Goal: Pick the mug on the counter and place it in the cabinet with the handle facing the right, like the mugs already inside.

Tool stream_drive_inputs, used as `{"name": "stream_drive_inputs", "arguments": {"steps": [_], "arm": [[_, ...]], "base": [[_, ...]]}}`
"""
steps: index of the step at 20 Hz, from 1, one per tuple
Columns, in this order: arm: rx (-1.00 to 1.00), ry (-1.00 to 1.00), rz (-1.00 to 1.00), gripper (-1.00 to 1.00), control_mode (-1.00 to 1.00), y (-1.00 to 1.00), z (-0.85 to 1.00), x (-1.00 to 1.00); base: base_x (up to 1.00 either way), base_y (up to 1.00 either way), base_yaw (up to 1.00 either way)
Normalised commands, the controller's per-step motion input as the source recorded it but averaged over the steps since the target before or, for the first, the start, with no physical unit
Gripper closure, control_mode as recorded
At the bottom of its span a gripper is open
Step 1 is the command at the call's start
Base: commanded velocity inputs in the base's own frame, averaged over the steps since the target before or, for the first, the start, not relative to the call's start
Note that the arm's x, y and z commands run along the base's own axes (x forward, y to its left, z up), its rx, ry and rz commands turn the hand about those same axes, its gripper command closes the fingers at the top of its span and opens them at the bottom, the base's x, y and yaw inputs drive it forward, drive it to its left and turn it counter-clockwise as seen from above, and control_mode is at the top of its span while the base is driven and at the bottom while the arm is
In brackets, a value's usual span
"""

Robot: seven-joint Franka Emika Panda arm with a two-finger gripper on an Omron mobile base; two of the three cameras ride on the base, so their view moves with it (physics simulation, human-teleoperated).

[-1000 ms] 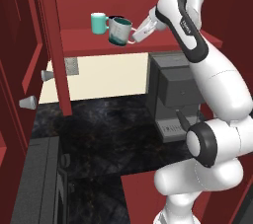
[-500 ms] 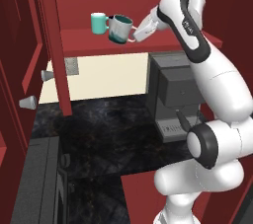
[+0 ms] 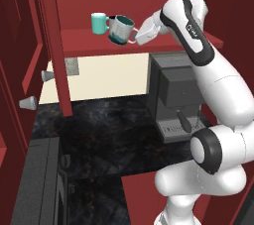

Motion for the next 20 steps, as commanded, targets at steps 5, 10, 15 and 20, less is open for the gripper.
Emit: {"name": "stream_drive_inputs", "arguments": {"steps": [5,10,15,20], "arm": [[0.00,0.00,0.00,1.00,-1.00,0.00,0.00,0.06],[0.00,0.00,0.00,1.00,-1.00,0.00,0.00,0.12],[0.00,0.00,0.00,1.00,-1.00,0.00,-0.05,0.25],[0.00,0.00,0.00,1.00,-1.00,0.00,-0.09,0.19]], "base": [[0.00,0.00,0.00],[0.00,0.00,0.00],[0.00,0.00,0.00],[0.00,0.00,0.00]]}}
